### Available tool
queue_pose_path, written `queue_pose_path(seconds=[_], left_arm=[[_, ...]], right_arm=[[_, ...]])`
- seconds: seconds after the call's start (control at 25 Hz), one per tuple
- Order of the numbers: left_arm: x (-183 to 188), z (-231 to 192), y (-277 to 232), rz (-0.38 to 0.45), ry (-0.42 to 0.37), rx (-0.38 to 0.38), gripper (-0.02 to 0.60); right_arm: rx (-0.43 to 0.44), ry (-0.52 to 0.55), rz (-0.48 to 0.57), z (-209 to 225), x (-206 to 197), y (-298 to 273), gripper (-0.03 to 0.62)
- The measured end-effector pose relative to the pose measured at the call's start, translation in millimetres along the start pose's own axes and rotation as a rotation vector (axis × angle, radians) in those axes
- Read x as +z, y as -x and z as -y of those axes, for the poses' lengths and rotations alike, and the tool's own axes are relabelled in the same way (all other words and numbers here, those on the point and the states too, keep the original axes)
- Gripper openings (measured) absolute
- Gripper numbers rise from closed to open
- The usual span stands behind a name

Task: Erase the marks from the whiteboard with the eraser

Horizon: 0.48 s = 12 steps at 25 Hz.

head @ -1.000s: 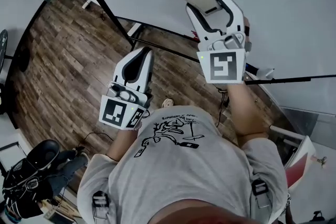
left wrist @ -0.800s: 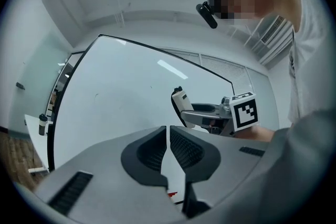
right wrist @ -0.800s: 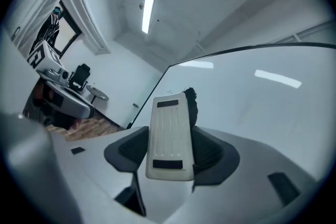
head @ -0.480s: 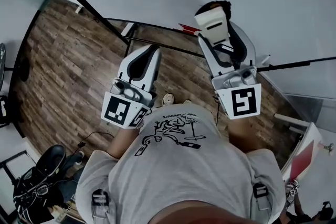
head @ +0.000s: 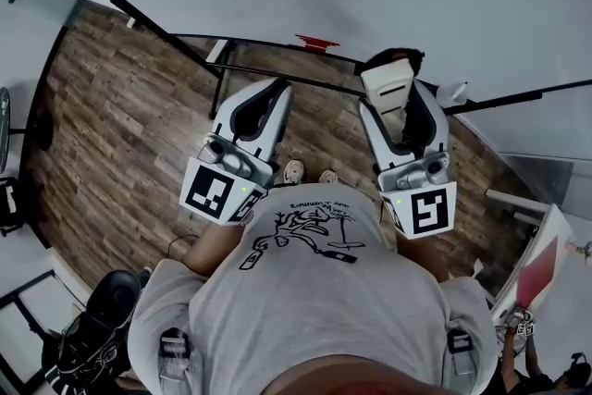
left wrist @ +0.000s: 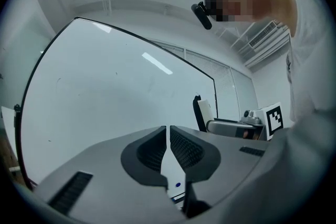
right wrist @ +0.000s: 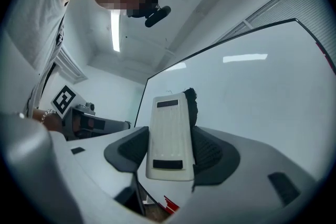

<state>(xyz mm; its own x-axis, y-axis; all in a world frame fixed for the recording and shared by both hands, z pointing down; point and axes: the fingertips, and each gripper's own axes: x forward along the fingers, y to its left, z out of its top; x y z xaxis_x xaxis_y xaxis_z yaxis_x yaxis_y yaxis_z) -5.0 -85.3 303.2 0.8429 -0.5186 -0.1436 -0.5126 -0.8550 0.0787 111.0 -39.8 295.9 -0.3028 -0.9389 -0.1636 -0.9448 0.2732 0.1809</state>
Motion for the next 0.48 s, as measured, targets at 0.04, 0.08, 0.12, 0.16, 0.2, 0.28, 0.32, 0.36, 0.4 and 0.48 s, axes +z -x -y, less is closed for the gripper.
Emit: queue_pose_path(seconds=[0.04,0.08,0.12,0.16,0.2,0.28,0.32,0.36,0.4,0.48], left_arm=[[-0.4,4.8,-3.5,0.001,0.000,-0.009,0.035],[-0.6,9.6,-6.7,0.003,0.000,-0.018,0.035],[-0.8,14.2,-9.4,0.006,-0.001,-0.026,0.035],[-1.1,18.2,-11.6,0.008,-0.001,-0.033,0.035],[-1.6,21.8,-13.3,0.009,0.000,-0.038,0.035],[-3.8,27.9,-15.8,0.007,0.004,-0.048,0.035],[-5.2,30.7,-17.0,0.004,0.008,-0.054,0.035],[-6.7,33.4,-18.3,0.002,0.012,-0.061,0.035],[-7.9,36.0,-19.6,-0.001,0.015,-0.067,0.035],[-9.4,40.9,-22.2,-0.006,0.014,-0.076,0.035]], right_arm=[[-0.006,-0.010,-0.003,2.1,-2.4,6.3,0.264],[-0.012,-0.019,-0.006,4.4,-4.6,12.3,0.264],[-0.017,-0.024,-0.008,6.6,-6.3,17.9,0.264],[-0.023,-0.028,-0.010,8.8,-7.8,23.2,0.264],[-0.027,-0.030,-0.011,10.7,-8.8,28.1,0.264],[-0.028,-0.029,-0.011,13.0,-9.7,36.0,0.264],[-0.024,-0.026,-0.011,13.2,-9.9,39.0,0.264],[-0.017,-0.023,-0.013,12.9,-10.3,41.5,0.264],[-0.011,-0.019,-0.016,12.2,-10.8,43.7,0.264],[-0.006,-0.014,-0.017,11.4,-10.4,47.5,0.264]])
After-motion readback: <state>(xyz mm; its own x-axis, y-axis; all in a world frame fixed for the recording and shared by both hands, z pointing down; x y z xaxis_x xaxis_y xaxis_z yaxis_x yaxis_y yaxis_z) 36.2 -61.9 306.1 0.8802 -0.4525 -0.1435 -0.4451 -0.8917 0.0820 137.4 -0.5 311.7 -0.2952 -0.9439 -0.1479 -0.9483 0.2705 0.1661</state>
